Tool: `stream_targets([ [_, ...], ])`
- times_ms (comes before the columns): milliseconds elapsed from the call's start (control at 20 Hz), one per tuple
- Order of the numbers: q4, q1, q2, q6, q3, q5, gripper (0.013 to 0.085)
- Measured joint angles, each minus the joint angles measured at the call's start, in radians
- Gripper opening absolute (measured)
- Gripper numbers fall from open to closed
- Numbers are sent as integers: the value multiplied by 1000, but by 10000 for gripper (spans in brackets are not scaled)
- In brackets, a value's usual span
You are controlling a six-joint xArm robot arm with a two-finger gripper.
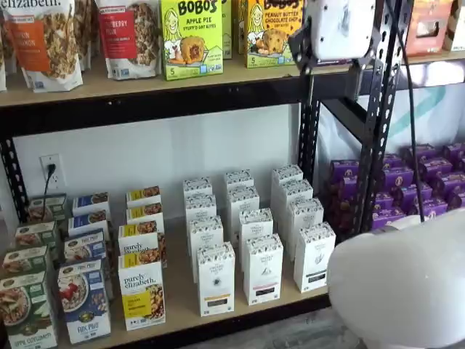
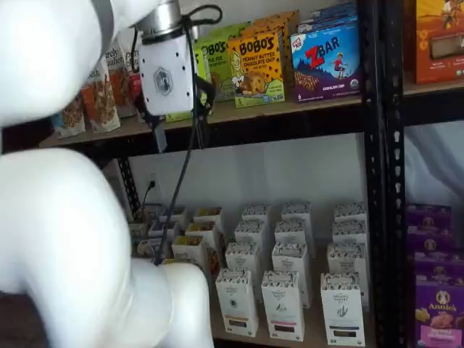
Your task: Pick up the white box with a yellow strip in the middle, on the bottom shelf, the fourth box from the left
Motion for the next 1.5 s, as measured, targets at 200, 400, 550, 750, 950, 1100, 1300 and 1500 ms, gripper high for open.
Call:
stream_targets([
  [200,-23,58,-9,52,84,-89,850],
  [400,-51,115,-18,107,164,-177,850],
  [550,-59,143,-17,137,220,-247,850],
  [750,-77,169,-22,170,301,-370,850],
  [950,-107,192,25,201,337,-427,850],
  [1100,-131,206,57,227,371,-493,850],
  [1300,-164,224,100,268,423,-621,850],
  [1500,-133,218,193,259,448,-725,850],
])
